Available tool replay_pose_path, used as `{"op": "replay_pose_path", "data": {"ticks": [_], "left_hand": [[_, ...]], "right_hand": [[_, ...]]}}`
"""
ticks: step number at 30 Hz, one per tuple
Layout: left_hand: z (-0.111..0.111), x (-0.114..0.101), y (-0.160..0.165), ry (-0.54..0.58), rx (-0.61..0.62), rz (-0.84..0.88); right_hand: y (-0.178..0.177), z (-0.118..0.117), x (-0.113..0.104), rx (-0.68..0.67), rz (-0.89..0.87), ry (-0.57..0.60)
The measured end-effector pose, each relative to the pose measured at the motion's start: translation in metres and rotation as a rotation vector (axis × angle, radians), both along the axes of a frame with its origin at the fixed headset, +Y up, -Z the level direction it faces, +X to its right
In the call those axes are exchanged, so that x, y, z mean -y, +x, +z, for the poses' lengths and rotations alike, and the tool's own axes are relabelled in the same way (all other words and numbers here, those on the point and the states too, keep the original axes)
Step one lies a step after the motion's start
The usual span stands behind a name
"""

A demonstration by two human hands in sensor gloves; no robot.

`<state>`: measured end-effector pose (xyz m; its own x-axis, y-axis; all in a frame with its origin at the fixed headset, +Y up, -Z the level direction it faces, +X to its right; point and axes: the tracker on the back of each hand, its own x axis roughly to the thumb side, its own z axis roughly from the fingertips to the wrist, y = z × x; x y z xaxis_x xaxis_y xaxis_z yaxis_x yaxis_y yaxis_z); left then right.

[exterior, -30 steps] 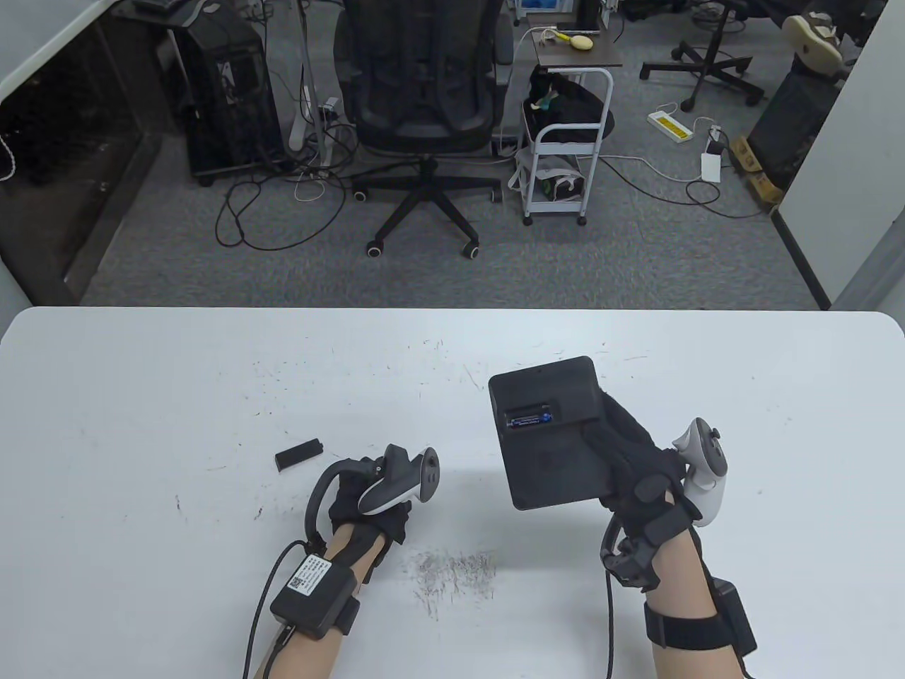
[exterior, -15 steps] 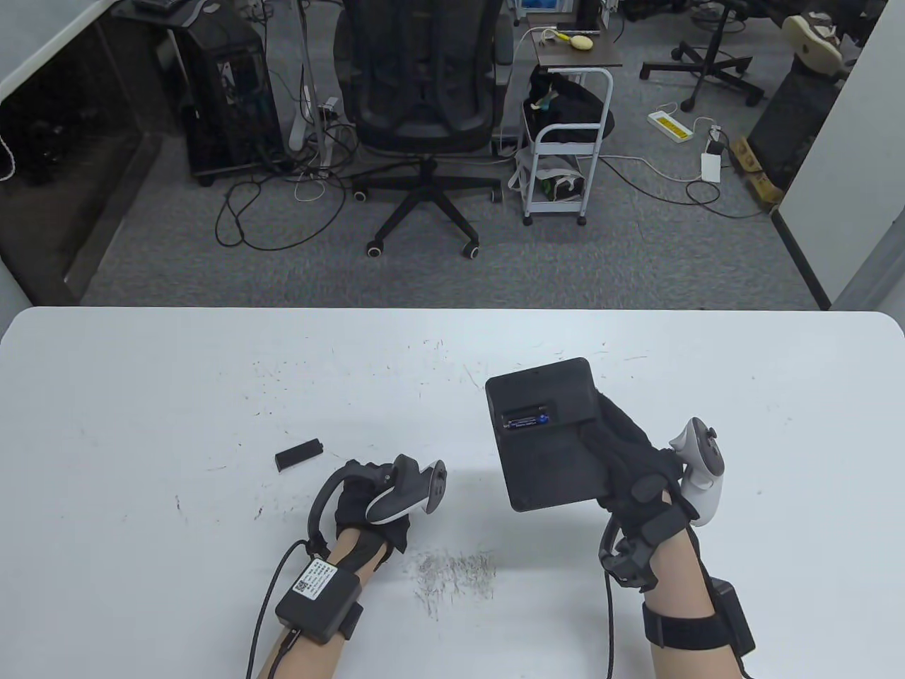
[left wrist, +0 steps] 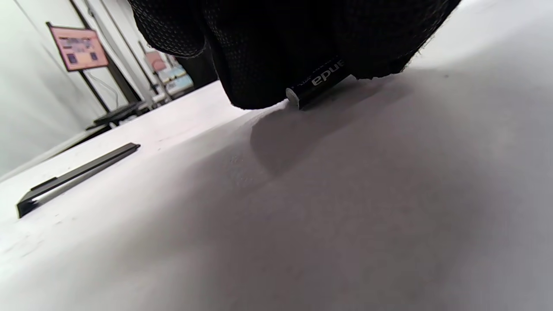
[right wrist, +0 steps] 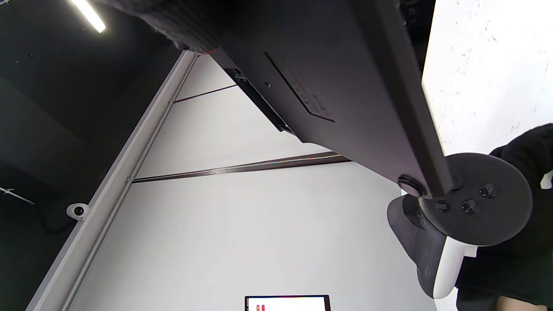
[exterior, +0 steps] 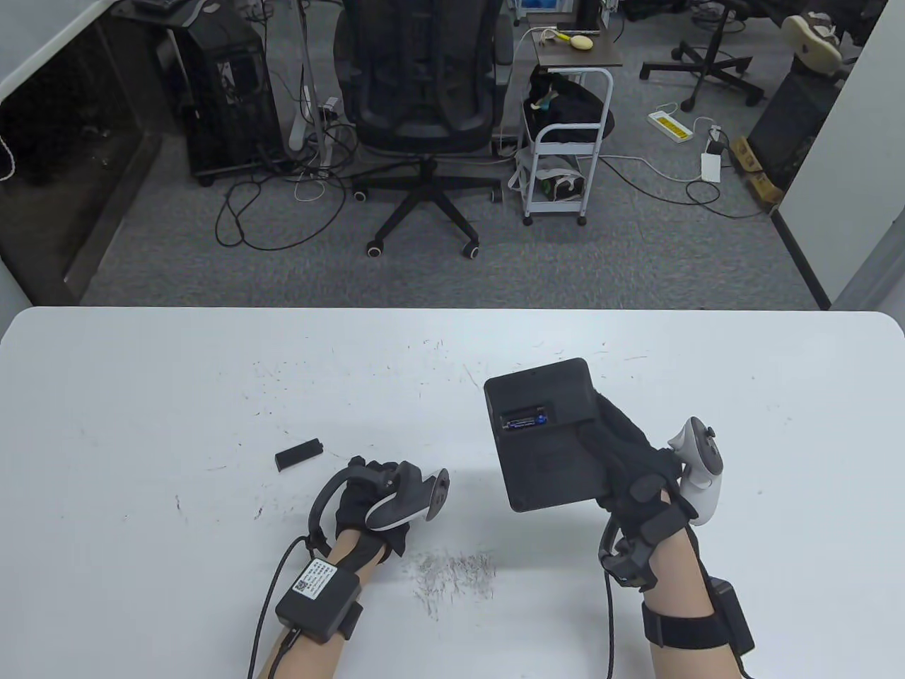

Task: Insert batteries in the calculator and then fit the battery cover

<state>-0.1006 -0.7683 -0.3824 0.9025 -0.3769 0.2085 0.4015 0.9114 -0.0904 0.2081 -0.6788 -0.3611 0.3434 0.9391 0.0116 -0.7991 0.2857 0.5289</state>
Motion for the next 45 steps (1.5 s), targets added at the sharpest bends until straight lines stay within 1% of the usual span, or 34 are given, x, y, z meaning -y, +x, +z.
{"op": "replay_pose_path", "data": {"ticks": [4,6,13,18,28,33,37,42,45], "left_hand": [[-0.001,-0.009,0.001,0.009,-0.001,0.083],[-0.001,-0.017,0.002,0.026,0.000,0.127],[0.002,-0.061,-0.003,0.111,-0.005,0.368],[0.011,-0.092,-0.009,0.232,-0.005,0.595],[0.035,-0.136,-0.003,0.420,0.064,0.831],[0.052,-0.151,0.001,0.515,0.116,0.870],[0.065,-0.160,0.002,0.556,0.153,0.923],[0.075,-0.162,0.004,0.570,0.188,1.034],[0.078,-0.157,0.002,0.577,0.210,1.098]], "right_hand": [[0.002,0.000,0.000,0.004,-0.004,-0.003],[0.002,-0.001,0.000,0.009,-0.005,-0.006],[0.003,-0.001,0.002,0.014,0.003,-0.014],[0.002,-0.002,0.003,0.012,0.006,-0.021],[0.002,-0.003,0.005,0.016,0.016,-0.029],[0.001,-0.004,0.006,0.018,0.021,-0.036],[0.000,-0.005,0.007,0.014,0.030,-0.038],[-0.004,-0.005,0.009,0.008,0.048,-0.040],[-0.008,-0.004,0.008,-0.001,0.058,-0.033]]}}
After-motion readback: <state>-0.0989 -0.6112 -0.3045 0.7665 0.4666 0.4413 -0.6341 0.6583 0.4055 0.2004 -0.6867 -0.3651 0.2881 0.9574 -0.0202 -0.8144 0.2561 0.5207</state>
